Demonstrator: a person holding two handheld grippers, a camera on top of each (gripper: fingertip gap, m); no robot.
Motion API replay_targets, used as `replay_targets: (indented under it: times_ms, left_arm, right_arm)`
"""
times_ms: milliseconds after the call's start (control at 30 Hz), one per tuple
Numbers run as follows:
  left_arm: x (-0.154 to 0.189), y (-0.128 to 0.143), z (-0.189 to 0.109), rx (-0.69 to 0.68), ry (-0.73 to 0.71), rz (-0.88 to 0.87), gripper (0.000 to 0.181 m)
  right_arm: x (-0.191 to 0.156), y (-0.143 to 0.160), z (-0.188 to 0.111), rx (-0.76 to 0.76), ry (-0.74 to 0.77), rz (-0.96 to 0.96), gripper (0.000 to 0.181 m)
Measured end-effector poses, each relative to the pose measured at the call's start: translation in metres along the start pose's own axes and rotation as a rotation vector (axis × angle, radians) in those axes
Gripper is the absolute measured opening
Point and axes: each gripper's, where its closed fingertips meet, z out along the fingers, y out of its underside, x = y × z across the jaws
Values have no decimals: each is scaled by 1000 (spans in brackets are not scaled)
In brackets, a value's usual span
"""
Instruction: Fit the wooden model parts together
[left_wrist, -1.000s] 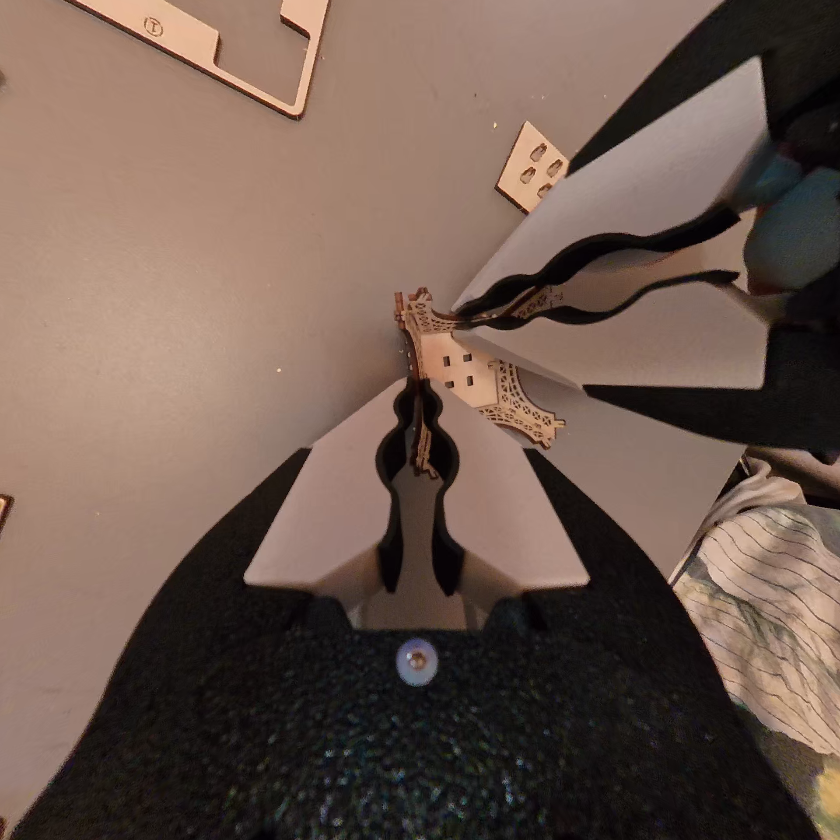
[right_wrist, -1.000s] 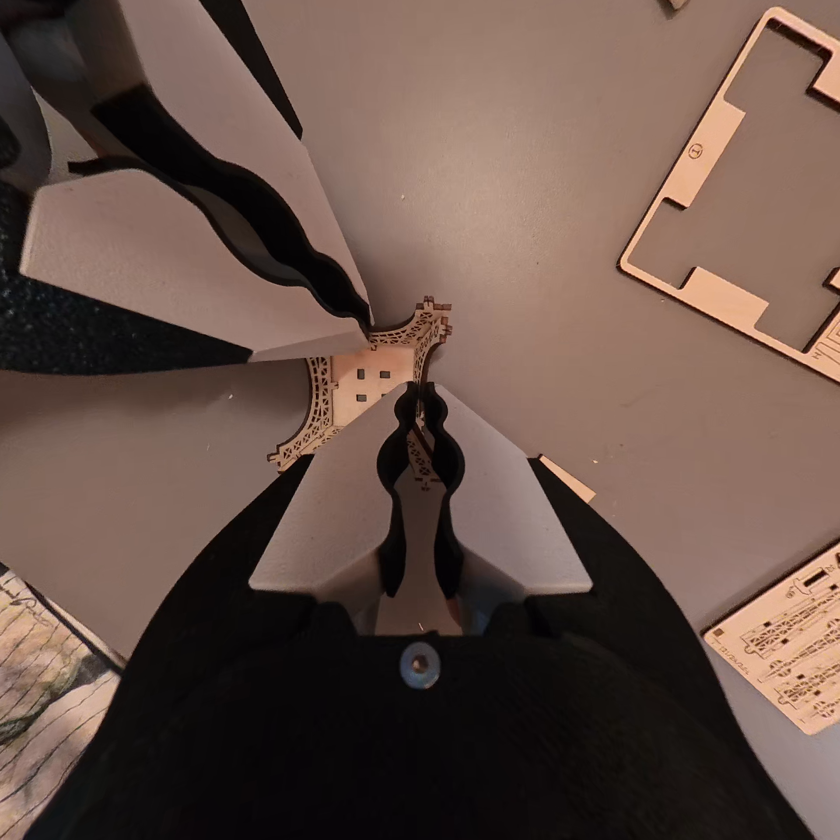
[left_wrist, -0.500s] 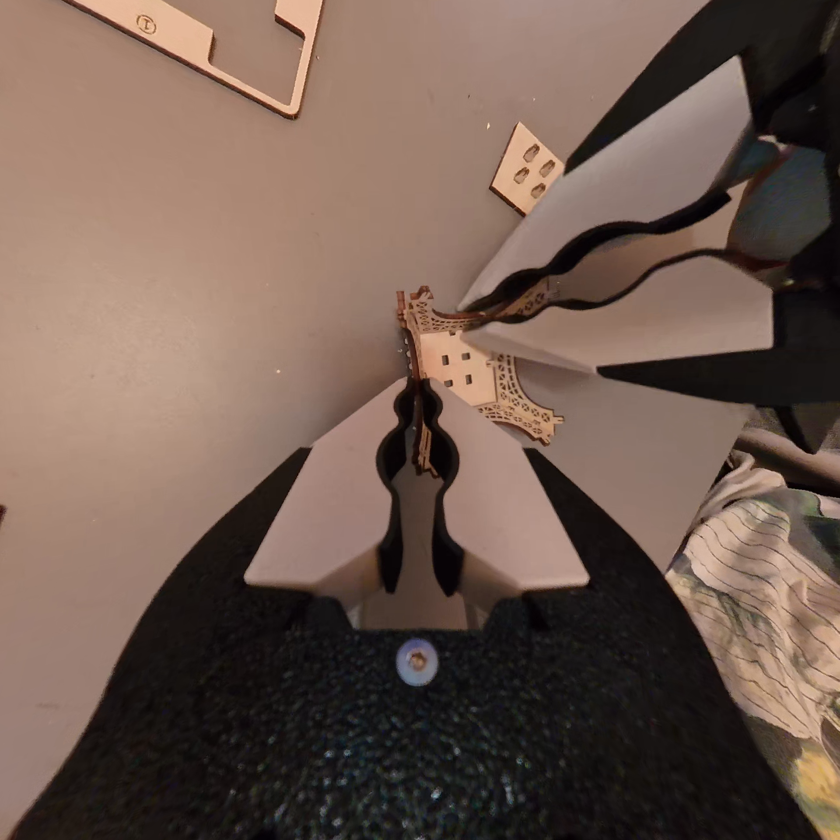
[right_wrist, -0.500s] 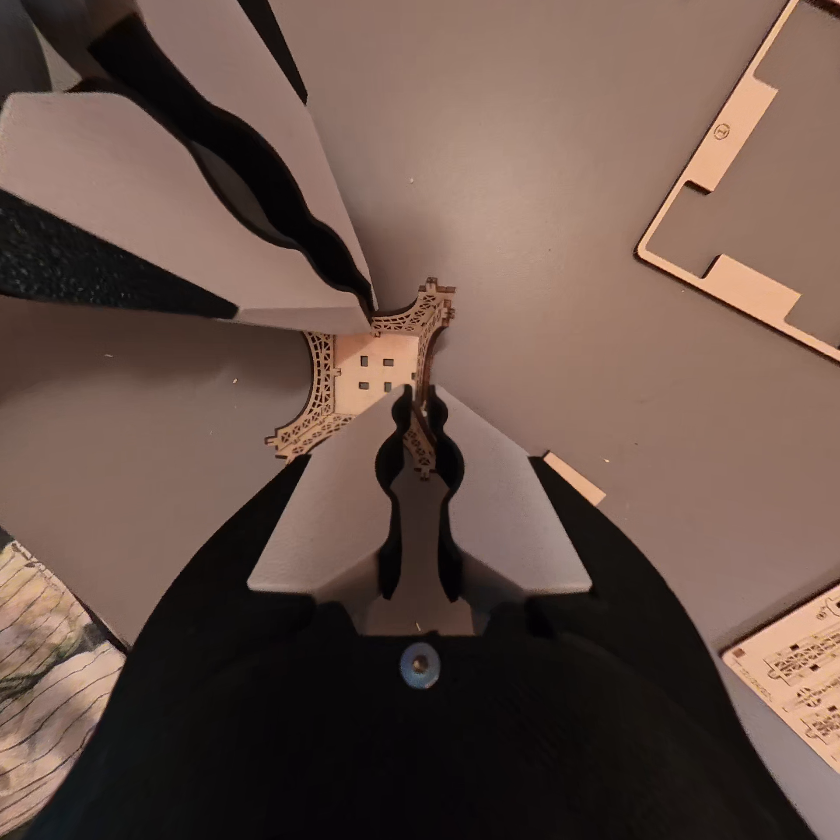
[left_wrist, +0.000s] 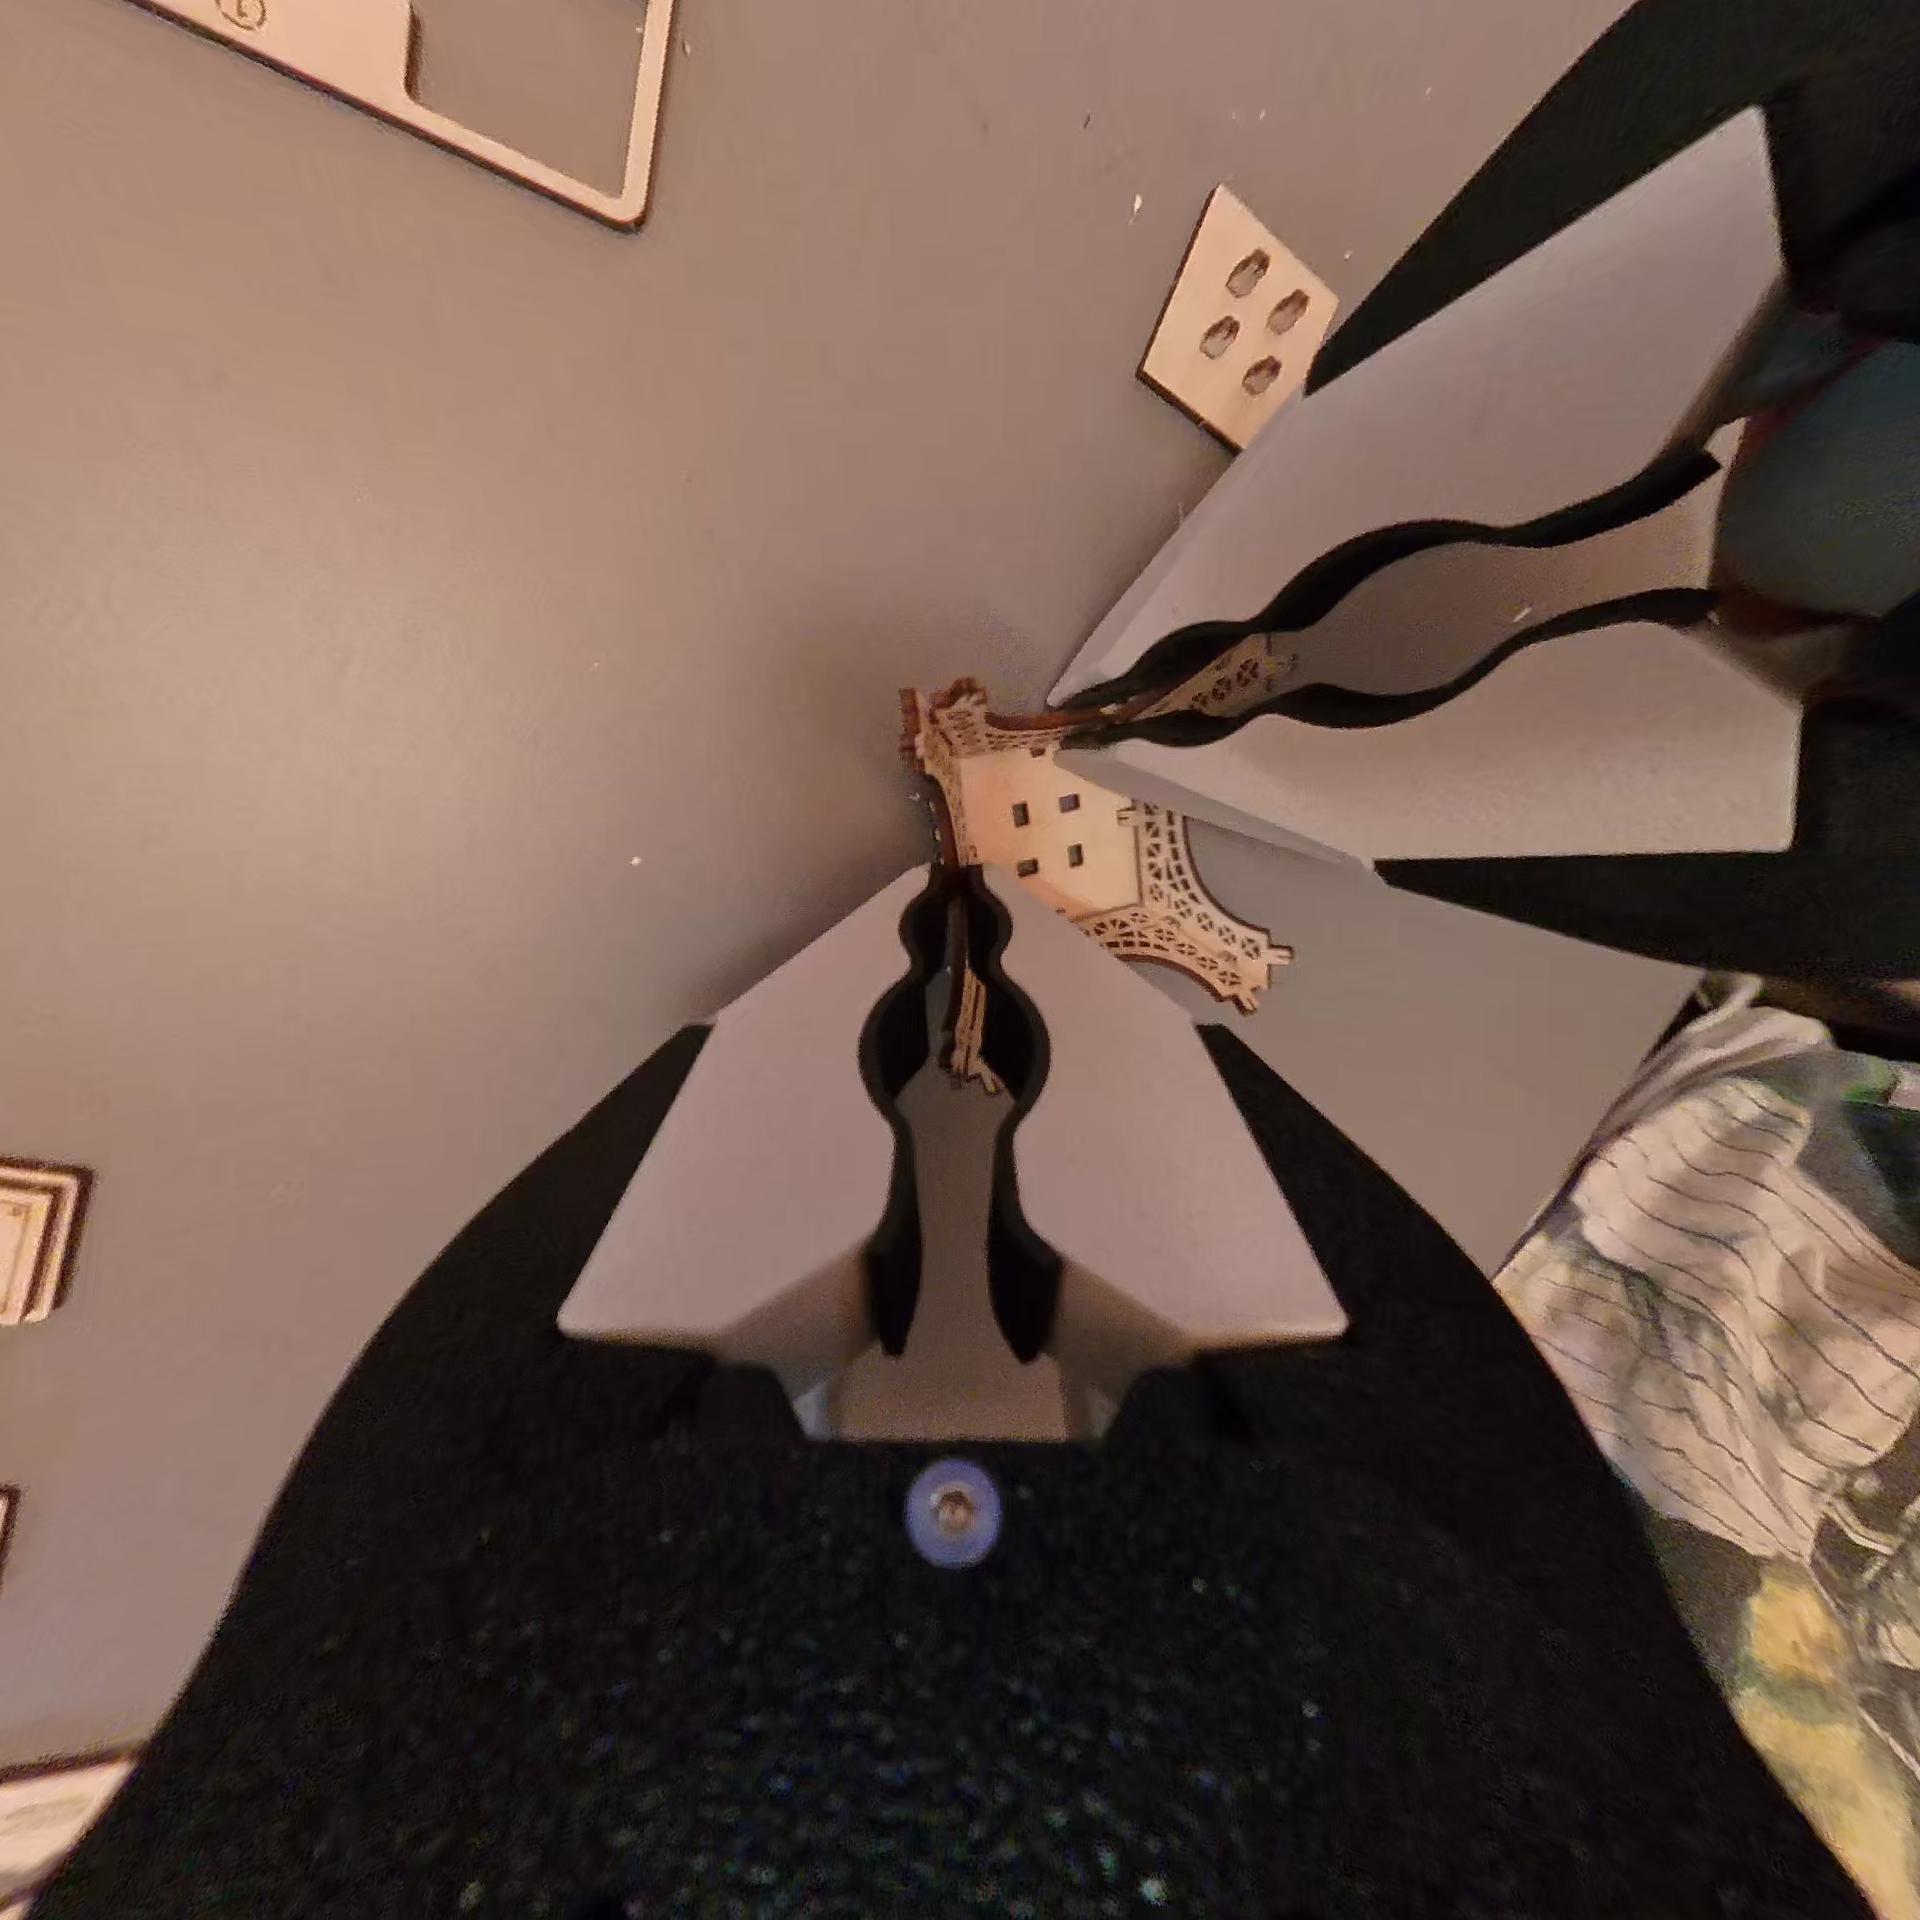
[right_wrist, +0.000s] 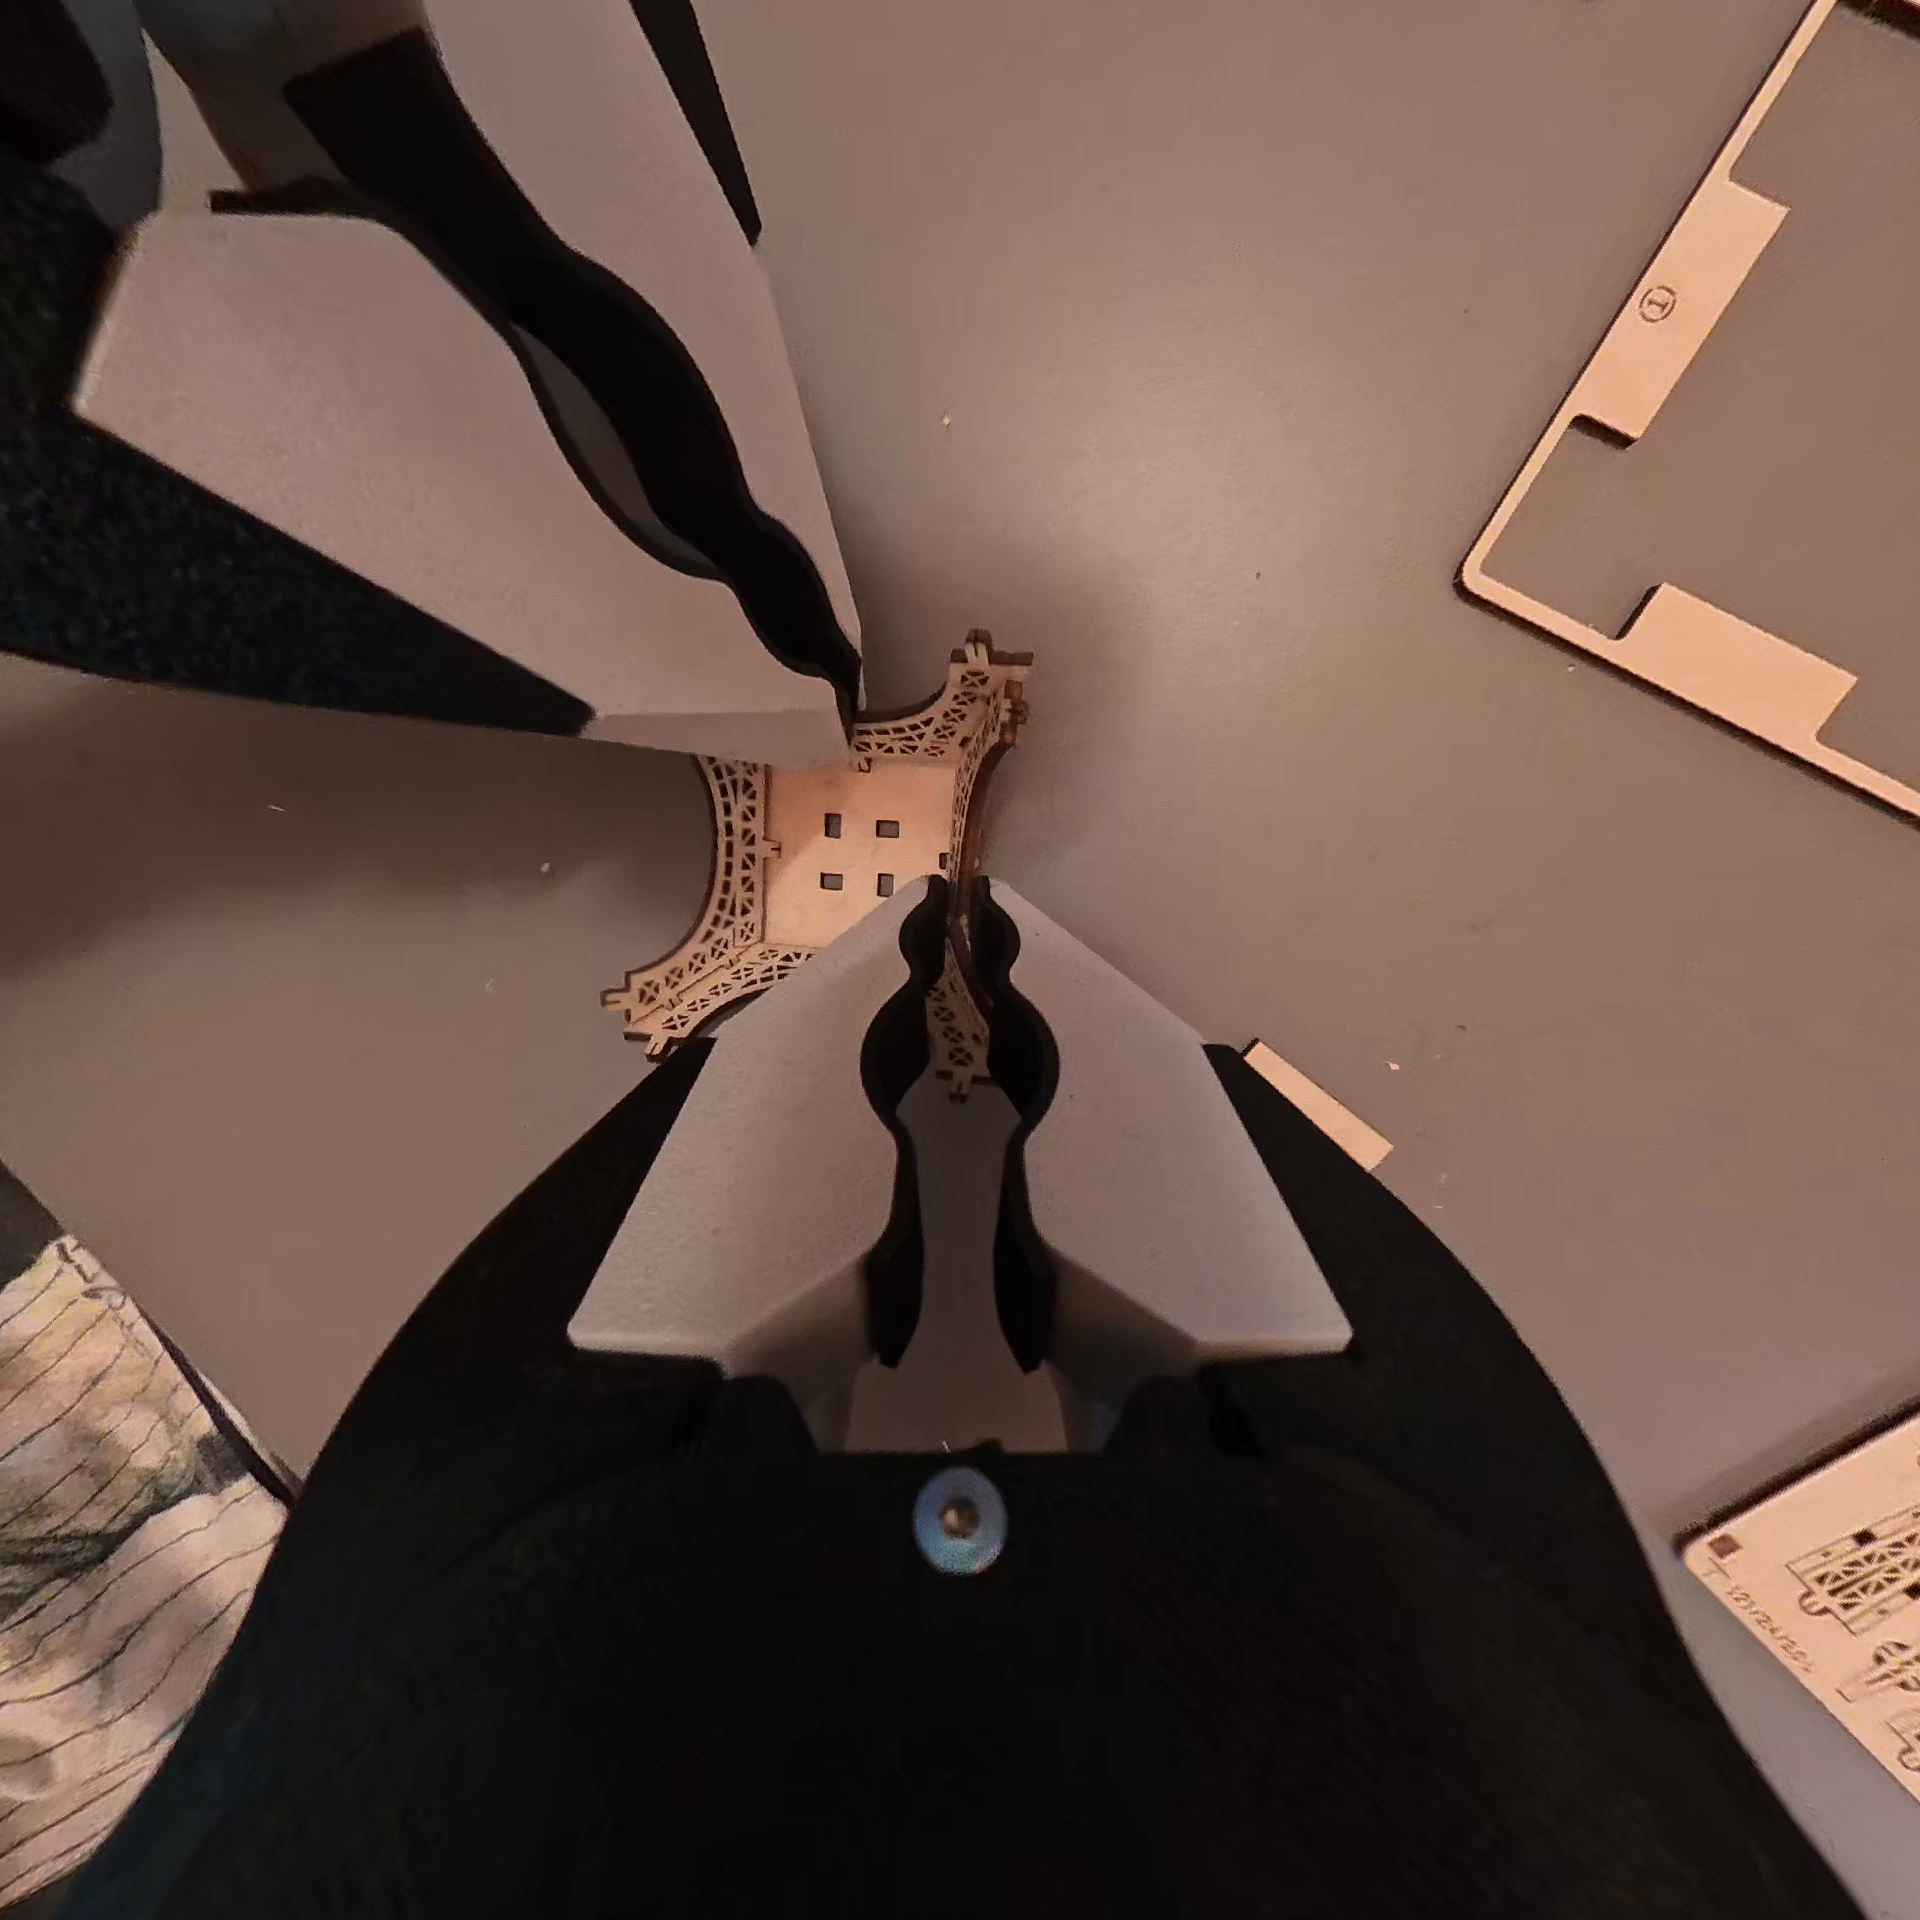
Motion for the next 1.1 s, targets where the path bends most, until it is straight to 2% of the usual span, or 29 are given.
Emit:
replay_targets:
  times_ms: [167, 433, 767, 1100]
  left_arm:
    - [-1, 1, 0, -72, -123, 35, 1]
    - [-2, 1, 1, -106, -124, 4, 0]
    - [-2, 0, 2, -72, -120, -23, 0]
    - [-2, 0, 2, -56, -156, -22, 1]
  right_arm:
    - [0, -1, 0, 42, -10, 16, 2]
    - [0, -1, 0, 80, -26, 28, 2]
    - [1, -2, 0, 66, 14, 13, 2]
    - [1, -3, 0, 128, -45, 57, 2]
